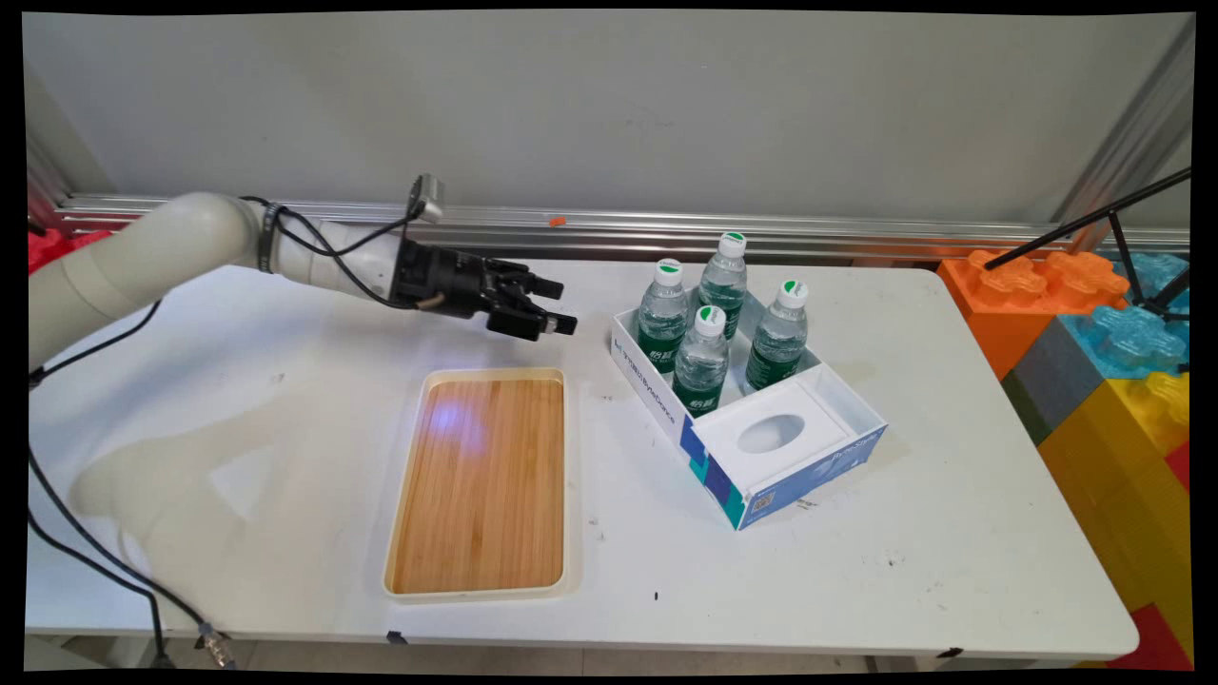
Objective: Pick up the green bottle from the white box
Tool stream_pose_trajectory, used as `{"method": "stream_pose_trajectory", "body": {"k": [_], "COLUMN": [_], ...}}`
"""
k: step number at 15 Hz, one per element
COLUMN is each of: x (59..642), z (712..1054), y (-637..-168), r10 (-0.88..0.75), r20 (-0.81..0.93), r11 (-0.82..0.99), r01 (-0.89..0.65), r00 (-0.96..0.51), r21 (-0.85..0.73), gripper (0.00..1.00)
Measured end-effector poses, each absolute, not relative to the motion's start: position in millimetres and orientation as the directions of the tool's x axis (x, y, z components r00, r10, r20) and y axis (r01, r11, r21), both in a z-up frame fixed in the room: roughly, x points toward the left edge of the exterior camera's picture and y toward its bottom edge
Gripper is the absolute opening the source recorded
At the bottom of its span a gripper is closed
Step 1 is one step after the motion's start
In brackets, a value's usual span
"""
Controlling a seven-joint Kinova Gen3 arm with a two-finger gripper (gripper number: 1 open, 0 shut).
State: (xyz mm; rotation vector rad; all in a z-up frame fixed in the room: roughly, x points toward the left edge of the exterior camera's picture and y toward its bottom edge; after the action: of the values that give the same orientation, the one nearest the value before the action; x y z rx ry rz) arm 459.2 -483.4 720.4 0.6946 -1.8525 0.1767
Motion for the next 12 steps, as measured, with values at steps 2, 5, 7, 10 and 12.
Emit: {"method": "stream_pose_trajectory", "body": {"k": [2,5,7,10,12], "x": [452.4,439.1,431.6,420.3,414.5], "z": [716.5,710.2,707.1,702.5,699.7], "y": [-486.3,-492.1,-495.5,-501.0,-504.5], "r10": [-0.37,-0.351,-0.334,-0.297,-0.269], "r20": [0.901,0.908,0.913,0.921,0.925], "r11": [0.819,0.827,0.835,0.852,0.864], "r01": [-0.537,-0.531,-0.523,-0.505,-0.492], "r00": [-0.229,-0.227,-0.233,-0.251,-0.268], "r21": [0.2,0.187,0.172,0.137,0.109], "gripper": [1.0,1.0,1.0,1.0,1.0]}}
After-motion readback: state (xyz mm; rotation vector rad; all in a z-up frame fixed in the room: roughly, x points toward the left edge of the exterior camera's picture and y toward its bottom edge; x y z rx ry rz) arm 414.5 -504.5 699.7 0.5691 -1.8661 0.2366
